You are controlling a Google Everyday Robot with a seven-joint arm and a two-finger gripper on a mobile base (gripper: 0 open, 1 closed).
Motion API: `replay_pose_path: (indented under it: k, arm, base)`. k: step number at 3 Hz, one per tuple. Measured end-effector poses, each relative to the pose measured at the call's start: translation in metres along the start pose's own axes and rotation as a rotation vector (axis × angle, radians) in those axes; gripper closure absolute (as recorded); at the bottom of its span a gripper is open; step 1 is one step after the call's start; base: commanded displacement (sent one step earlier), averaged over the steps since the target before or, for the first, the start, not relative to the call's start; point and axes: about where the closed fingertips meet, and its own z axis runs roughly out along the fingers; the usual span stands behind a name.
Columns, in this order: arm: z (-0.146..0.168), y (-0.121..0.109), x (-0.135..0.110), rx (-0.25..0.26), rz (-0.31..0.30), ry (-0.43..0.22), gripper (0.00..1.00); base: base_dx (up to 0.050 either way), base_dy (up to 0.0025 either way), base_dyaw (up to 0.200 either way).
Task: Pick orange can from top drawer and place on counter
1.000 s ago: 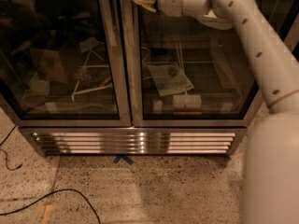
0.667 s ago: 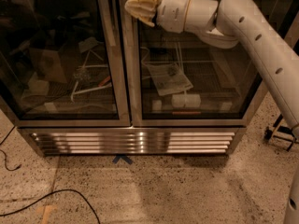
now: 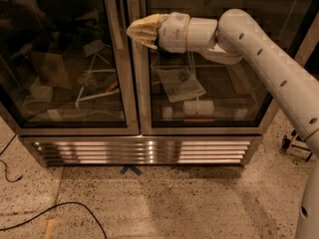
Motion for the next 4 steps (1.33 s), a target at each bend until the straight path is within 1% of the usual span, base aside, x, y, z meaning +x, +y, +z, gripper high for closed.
replay_pose_path:
  k: [1,2,3,4]
  arm:
    - [-0.004,0.009,0.037,-0.059,-0.001,0.047,1.0]
    - [-0.015,0.006,0.072,-0.101,-0.017,0.099,1.0]
    - [-0.024,-0.001,0.098,-0.125,-0.038,0.136,1.0]
    - [-0.013,-0.004,0.119,-0.124,-0.049,0.152,1.0]
  base:
    - [0.0,0.0,0.0]
    - [0.0,0.0,0.0]
    - [0.0,0.0,0.0]
    - [0.0,0.0,0.0]
